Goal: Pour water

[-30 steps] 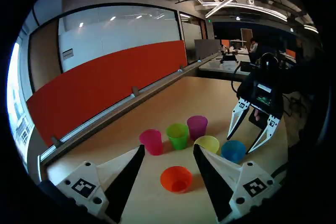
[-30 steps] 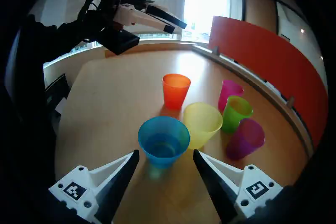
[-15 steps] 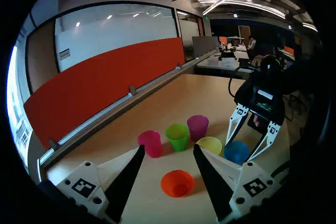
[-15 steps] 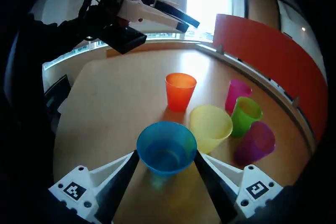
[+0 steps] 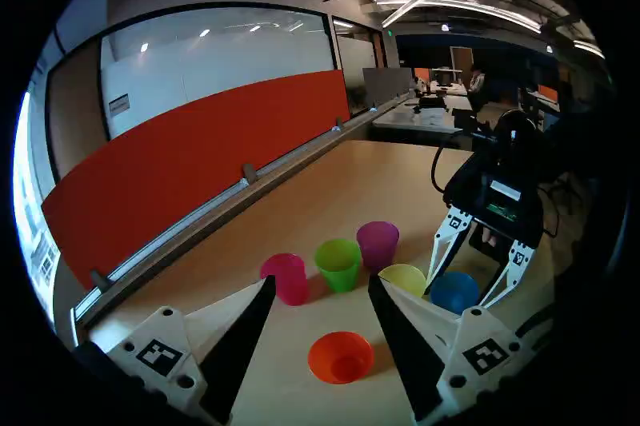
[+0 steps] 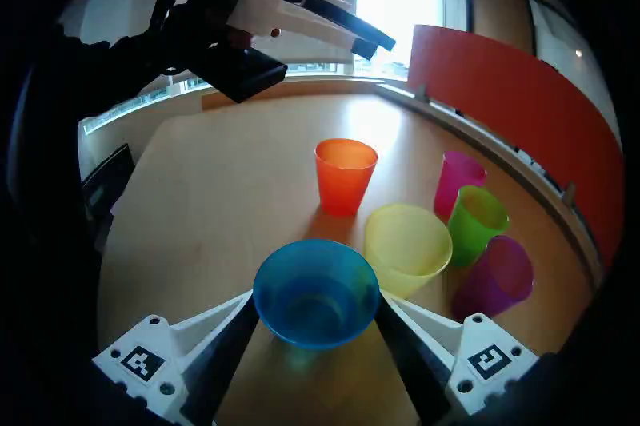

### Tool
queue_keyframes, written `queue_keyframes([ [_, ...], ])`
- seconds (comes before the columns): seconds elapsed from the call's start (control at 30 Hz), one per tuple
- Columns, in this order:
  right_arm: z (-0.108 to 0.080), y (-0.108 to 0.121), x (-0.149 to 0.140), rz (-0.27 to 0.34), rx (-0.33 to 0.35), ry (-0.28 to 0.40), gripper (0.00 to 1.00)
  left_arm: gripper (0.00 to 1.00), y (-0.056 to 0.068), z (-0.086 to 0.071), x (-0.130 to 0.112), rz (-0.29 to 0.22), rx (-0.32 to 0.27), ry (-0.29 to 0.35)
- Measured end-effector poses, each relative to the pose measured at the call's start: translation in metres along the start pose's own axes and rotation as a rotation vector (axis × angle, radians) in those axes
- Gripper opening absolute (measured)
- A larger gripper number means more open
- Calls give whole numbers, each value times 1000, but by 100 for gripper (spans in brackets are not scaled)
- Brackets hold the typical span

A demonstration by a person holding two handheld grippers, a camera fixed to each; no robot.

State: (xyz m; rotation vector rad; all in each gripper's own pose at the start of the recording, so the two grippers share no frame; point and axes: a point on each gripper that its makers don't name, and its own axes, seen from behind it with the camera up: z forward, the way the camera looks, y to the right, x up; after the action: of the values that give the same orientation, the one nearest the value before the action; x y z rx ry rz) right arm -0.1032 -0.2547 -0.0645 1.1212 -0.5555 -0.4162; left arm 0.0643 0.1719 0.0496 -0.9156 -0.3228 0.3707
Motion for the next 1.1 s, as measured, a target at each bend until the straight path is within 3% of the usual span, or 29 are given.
queue_keyframes([
  [0.37,2,0,-2,5,4,-1,89,86,1,6,-2,13,-13,-17],
  [1.1,-8,-4,0,9,12,33,89,86,6,23,-13,35,-65,-81],
])
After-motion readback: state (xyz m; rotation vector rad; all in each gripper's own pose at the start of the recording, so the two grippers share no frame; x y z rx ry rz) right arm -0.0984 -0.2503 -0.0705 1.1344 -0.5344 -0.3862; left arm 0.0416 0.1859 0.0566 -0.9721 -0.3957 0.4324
